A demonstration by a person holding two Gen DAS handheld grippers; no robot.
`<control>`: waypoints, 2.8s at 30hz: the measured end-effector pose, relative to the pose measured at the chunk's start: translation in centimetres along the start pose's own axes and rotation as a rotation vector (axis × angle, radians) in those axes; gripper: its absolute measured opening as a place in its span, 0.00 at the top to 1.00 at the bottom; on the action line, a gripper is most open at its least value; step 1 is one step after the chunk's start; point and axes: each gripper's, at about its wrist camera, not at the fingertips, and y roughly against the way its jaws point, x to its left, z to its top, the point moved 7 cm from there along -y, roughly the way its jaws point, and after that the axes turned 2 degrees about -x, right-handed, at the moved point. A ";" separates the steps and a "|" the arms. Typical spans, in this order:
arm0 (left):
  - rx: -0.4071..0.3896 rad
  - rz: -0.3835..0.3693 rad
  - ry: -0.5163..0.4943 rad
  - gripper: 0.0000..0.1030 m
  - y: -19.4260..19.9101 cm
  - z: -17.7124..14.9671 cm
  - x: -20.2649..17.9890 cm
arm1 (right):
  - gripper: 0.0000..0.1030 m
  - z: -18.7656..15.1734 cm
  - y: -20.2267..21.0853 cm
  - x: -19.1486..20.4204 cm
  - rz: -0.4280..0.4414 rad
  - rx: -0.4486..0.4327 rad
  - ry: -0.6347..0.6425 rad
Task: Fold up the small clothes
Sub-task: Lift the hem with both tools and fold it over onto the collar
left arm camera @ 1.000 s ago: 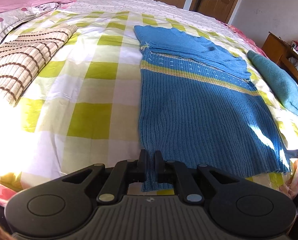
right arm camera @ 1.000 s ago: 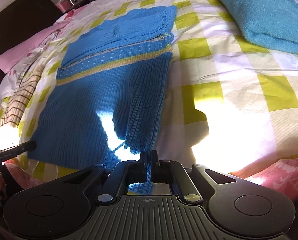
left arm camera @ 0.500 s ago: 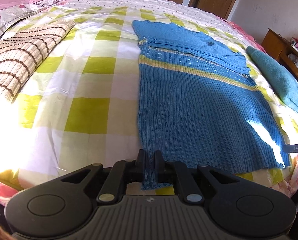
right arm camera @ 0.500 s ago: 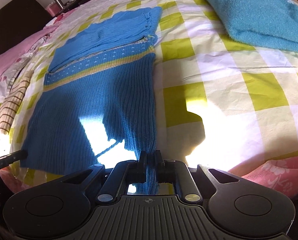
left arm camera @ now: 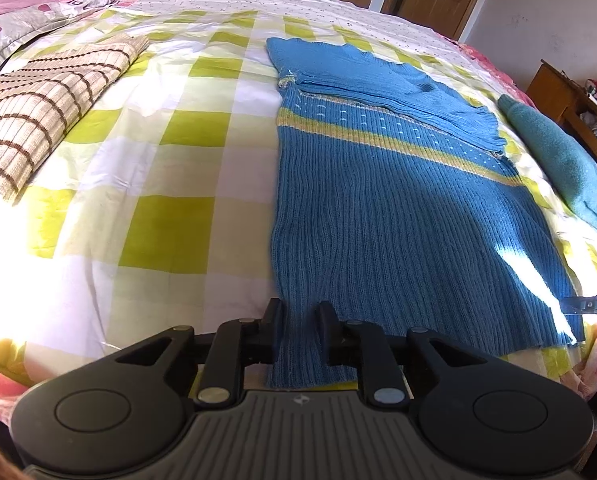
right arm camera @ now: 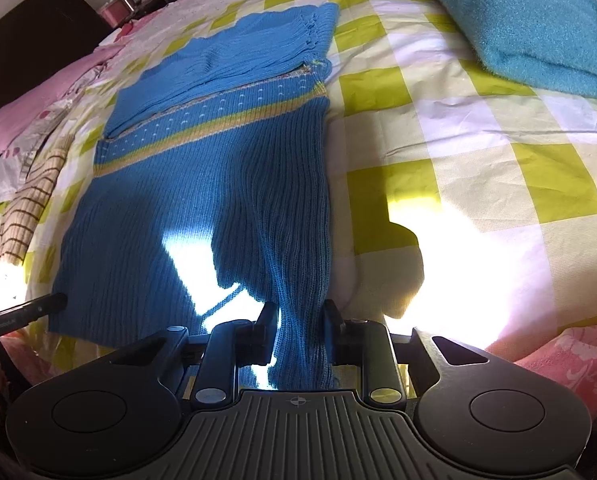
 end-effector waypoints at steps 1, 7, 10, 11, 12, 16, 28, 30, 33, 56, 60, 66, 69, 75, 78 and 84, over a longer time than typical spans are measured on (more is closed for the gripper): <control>-0.001 -0.014 0.008 0.79 0.1 0.1 0.0 | 0.86 -0.1 -0.1 -0.1 0.016 0.009 -0.016; -0.039 -0.121 0.096 0.87 1.0 1.4 0.0 | 0.93 0.5 1.0 -0.3 0.132 -0.018 -0.121; -0.085 -0.188 0.153 0.87 1.7 3.0 -0.2 | 0.93 1.8 2.3 -0.1 0.232 -0.080 -0.186; -0.104 -0.213 0.175 0.87 1.9 3.8 -0.3 | 0.93 2.4 2.7 0.1 0.263 -0.100 -0.206; -0.120 -0.234 0.193 0.87 1.9 4.7 -0.4 | 0.93 2.9 3.0 0.2 0.285 -0.120 -0.219; -0.190 -0.296 0.240 0.87 1.8 8.6 -0.8 | 0.93 6.5 4.2 0.9 0.377 -0.217 -0.269; -0.381 -0.289 0.268 0.87 -2.6 22.0 0.5 | 0.93 20.2 0.7 -0.1 0.411 -0.418 -0.403; -0.387 -0.275 0.271 0.87 -4.1 23.5 0.9 | 0.93 21.9 -0.7 -0.5 0.401 -0.425 -0.421; -0.377 -0.247 0.276 0.87 -6.8 25.1 1.4 | 0.93 24.1 -3.1 -1.3 0.376 -0.421 -0.453; -0.350 -0.076 0.264 0.84 -12.4 24.9 3.5 | 0.63 26.2 -8.9 -3.6 0.183 -0.415 -0.405; -0.331 -0.093 0.211 0.81 -11.6 22.5 2.7 | 0.63 24.8 -9.4 -2.5 0.047 -0.387 -0.243; -0.279 -0.060 0.159 0.76 -12.3 19.7 2.4 | 0.58 22.5 -11.0 -2.0 0.025 -0.293 -0.179; -0.272 -0.079 0.214 0.75 -12.3 19.6 3.3 | 0.54 22.5 -10.8 -1.9 0.045 -0.288 -0.193; -0.244 -0.094 0.174 0.68 -12.2 19.2 3.3 | 0.45 22.1 -10.9 -1.2 0.072 -0.256 -0.132; -0.227 -0.089 0.169 0.63 -13.1 18.8 3.2 | 0.45 21.8 -11.5 -0.8 0.070 -0.254 -0.119; -0.199 -0.155 0.206 0.75 -13.0 18.5 3.1 | 0.74 21.6 -11.7 -0.5 0.117 -0.200 -0.131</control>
